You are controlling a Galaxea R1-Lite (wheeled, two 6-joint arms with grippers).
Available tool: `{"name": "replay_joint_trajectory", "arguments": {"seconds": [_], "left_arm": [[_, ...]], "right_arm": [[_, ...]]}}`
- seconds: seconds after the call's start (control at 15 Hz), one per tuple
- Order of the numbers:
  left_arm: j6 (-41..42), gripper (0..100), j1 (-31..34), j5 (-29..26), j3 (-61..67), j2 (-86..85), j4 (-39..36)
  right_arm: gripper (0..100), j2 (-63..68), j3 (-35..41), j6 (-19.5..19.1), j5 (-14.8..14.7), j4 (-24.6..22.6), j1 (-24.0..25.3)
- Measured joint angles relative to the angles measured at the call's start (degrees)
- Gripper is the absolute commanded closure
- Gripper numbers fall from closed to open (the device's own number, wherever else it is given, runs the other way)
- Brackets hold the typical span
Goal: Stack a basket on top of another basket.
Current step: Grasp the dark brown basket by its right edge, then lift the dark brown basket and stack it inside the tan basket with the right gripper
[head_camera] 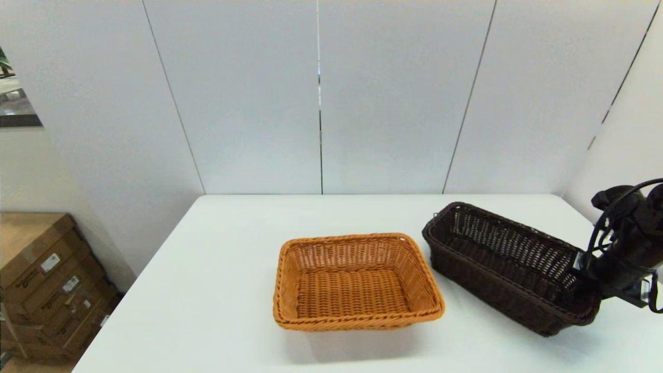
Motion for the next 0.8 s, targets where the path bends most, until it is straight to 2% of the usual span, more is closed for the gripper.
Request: {"name": "replay_joint_trajectory", "arguments": {"seconds": [0.27, 0.47, 0.8], "left_arm": [[0.0, 0, 0.0, 0.0, 0.0, 0.0, 0.0], [0.0, 0, 0.0, 0.0, 0.0, 0.0, 0.0], [0.0, 0, 0.0, 0.0, 0.0, 0.0, 0.0]], "right_arm": [[100, -1.3, -1.1, 0.0, 2.7, 0.4, -0.4], [100, -5.1, -2.7, -0.1, 6.5, 0.5, -1.1], [100, -9.8, -4.7, 0.0, 7.1, 0.7, -2.5]]}}
